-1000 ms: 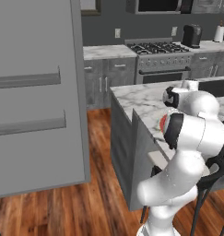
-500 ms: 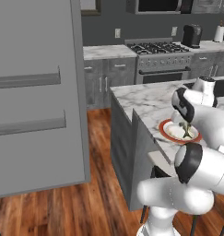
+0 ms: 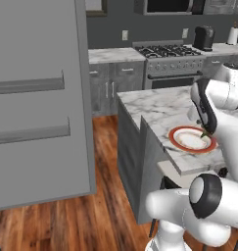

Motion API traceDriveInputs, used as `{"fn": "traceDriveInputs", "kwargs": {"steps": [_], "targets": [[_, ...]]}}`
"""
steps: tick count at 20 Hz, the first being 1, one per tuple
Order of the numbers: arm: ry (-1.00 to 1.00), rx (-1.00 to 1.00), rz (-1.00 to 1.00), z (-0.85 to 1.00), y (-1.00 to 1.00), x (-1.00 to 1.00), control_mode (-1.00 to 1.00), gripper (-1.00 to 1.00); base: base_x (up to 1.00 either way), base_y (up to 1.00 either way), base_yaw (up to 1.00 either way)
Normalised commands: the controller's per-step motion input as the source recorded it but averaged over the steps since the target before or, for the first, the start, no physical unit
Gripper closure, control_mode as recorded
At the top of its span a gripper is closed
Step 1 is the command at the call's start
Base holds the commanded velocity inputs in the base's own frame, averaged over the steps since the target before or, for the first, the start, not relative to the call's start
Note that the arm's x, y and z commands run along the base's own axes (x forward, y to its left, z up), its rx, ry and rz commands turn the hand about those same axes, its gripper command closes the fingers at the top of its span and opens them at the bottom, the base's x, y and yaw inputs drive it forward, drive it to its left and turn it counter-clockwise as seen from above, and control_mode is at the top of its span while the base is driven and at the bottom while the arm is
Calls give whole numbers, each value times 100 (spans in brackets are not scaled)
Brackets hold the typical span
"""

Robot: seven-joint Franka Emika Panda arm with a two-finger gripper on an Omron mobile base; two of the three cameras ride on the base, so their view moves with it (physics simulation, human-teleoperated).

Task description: Transport the fish and squash to the fridge. Place the fish on the rack containing meat and place the squash on the rack containing the vegetable, ensuring meats and vegetables are on different racks.

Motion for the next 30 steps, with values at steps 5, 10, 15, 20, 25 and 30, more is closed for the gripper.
{"fn": "traceDriveInputs", "kwargs": {"steps": [5,10,15,20,25,30], "targets": [[-39,0,0,44,32,-100,-100,100,0,0,0],[-36,0,0,67,43,-79,-100,100,0,0,0],[-4,0,0,62,31,-62,-100,100,0,0,0],[-2,0,0,34,23,-84,-100,100,0,0,0],[-9,0,0,24,21,-86,-100,100,0,0,0],[-3,0,0,7,10,-14,100,100,-41,76,1]]}}
